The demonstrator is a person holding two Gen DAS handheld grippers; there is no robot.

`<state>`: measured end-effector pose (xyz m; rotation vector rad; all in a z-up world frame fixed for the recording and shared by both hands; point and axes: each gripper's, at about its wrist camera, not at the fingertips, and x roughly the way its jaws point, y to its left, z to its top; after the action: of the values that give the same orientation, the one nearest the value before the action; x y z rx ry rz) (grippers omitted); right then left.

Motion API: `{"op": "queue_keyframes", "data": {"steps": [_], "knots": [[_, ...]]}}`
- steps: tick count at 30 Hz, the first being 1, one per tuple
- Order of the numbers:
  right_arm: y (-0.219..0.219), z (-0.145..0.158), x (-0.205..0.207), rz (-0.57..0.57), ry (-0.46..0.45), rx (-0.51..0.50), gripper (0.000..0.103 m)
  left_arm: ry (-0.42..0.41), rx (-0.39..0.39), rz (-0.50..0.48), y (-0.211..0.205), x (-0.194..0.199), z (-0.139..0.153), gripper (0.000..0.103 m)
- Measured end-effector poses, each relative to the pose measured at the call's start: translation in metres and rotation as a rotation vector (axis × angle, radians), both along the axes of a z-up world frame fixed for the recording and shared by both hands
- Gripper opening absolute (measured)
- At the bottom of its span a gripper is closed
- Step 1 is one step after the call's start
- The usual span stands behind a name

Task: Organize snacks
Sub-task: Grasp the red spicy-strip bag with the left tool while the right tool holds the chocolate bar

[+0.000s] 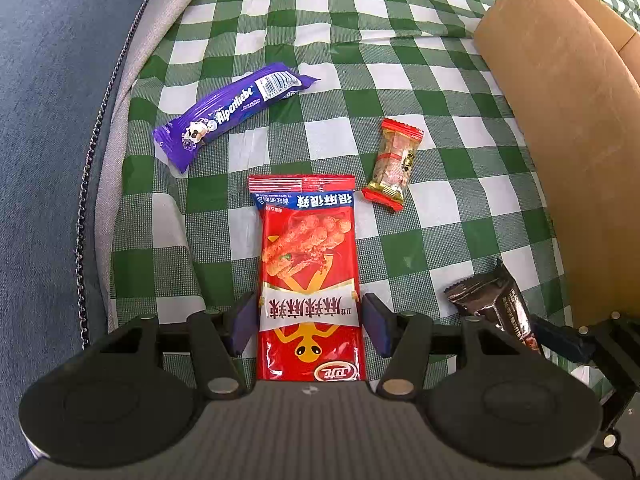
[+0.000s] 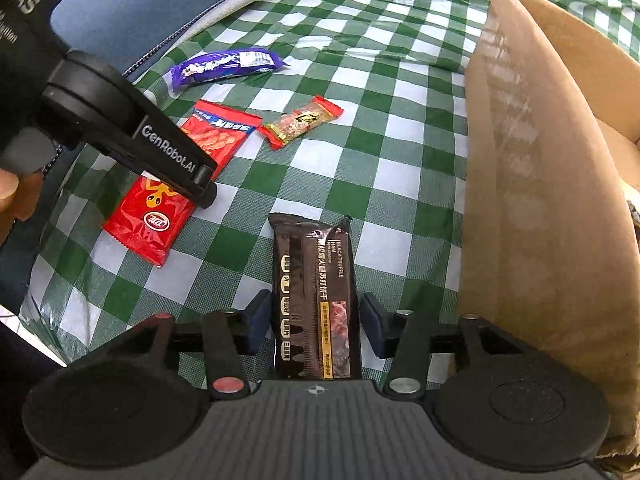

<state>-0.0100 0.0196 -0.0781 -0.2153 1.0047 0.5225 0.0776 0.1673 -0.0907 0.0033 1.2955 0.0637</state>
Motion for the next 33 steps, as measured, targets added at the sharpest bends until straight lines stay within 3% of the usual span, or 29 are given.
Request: {"op": "queue_keyframes", "data": {"steps": [2,14,33], "knots": [[0.001,0.0,-0.001,0.003,-0.012,-0.006,0.041,-0.001,0.0,-0.001,0.001,0.0,0.0,0.061],[0.001,0.001,-0.004,0.015,-0.038,-0.022,0.041,-0.024,-0.009,0.015,0.005,-0.002,0.006,0.052],[0.005,0.027,-0.014,0.039,-0.174,-0.033,0.041,-0.188,-0.05,0.089,0.017,-0.002,0.035,0.051]]}}
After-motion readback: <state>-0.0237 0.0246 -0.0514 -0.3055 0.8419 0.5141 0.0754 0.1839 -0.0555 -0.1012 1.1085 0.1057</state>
